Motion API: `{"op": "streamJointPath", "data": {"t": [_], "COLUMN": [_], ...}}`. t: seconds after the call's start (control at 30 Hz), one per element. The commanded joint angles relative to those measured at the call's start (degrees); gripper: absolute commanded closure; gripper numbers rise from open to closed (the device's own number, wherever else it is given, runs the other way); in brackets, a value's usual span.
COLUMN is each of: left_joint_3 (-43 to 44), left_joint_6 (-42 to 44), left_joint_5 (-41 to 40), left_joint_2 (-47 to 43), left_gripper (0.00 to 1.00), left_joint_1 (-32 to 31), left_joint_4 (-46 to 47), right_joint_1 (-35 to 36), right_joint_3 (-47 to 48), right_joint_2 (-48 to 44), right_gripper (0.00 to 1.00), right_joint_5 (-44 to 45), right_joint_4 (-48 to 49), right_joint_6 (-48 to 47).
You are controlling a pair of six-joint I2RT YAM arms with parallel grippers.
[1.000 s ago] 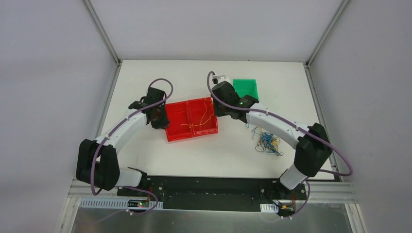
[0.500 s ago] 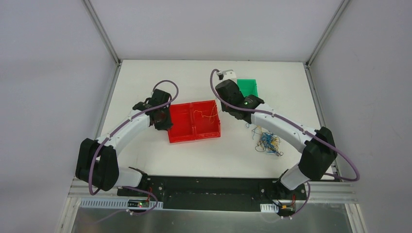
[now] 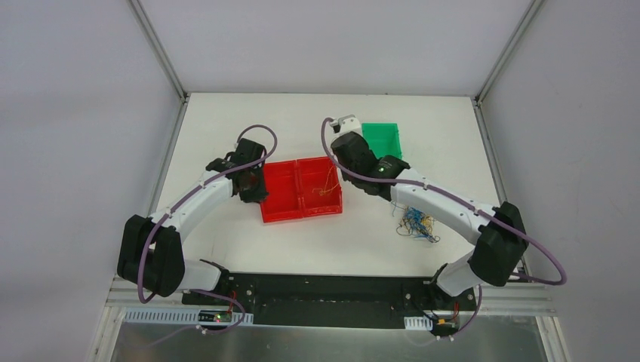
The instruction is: Untangle the cables
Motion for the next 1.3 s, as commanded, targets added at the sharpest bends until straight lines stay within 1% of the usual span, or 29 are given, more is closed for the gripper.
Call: {"op": "streamJointPath", "data": {"t": [0.0,0.1,0.27,0.43,0.5,0.6,0.67,0.7,0.73,0.9,0.97,1.03,1.07,1.13,1.27], "left_joint_3": [2.0,2.0,2.1,2.1,2.1,2.2,2.1,2.1,2.1,2.5,2.9,3.5,3.8,4.5,6.1], "left_joint_6": [0.3,0.4,0.4,0.4,0.4,0.4,0.3,0.3,0.2,-0.1,-0.3,-0.3,-0.4,-0.6,-1.1], "left_joint_5": [0.1,0.1,0.2,0.4,0.4,-0.1,-0.4,-0.6,-0.8,-2.6,-3.2,-4.0,-4.5,-4.9,-4.6], "left_joint_2": [-1.5,-1.6,-1.8,-2.1,-2.3,-2.6,-2.7,-2.6,-2.6,-2.5,-2.2,-1.8,-1.4,-0.6,1.2], "left_gripper": [1.0,1.0,1.0,1.0,1.0,1.0,1.0,0.99,0.99,0.95,0.95,0.94,0.94,0.94,0.95], "left_joint_1": [-0.1,-0.1,-0.1,-0.2,-0.2,-0.1,-0.1,-0.2,-0.2,-0.1,-0.1,-0.1,0.0,0.0,-0.1], "left_joint_4": [-1.0,-1.1,-1.2,-1.2,-1.2,-1.2,-1.2,-1.2,-1.2,-1.3,-1.4,-1.4,-1.4,-1.4,-1.4], "right_joint_1": [3.1,5.1,5.8,5.3,4.7,4.0,3.6,3.4,3.4,3.1,2.7,2.2,1.9,0.8,-2.5], "right_joint_3": [3.2,4.7,7.3,14.6,16.8,16.0,15.5,15.7,16.2,21.0,22.4,23.0,22.4,20.3,16.2], "right_joint_2": [5.2,9.4,17.4,26.8,29.0,28.6,26.6,25.6,24.7,20.8,19.4,17.4,15.9,12.5,7.2], "right_gripper": [1.0,1.0,1.0,1.0,1.0,1.0,0.89,0.88,0.84,0.6,0.55,0.53,0.49,0.34,0.27], "right_joint_5": [-0.5,-1.9,-9.9,-13.3,-14.3,-14.7,-15.8,-16.3,-16.6,-14.9,-14.1,-12.2,-11.6,-12.3,-13.7], "right_joint_4": [1.9,1.9,-1.0,-7.2,-8.5,-7.1,-6.1,-6.0,-6.2,-11.8,-13.6,-15.2,-15.1,-14.4,-15.2], "right_joint_6": [0.1,0.8,5.6,7.6,8.6,10.1,10.8,10.9,11.0,11.1,11.6,12.7,13.1,14.0,16.0]}}
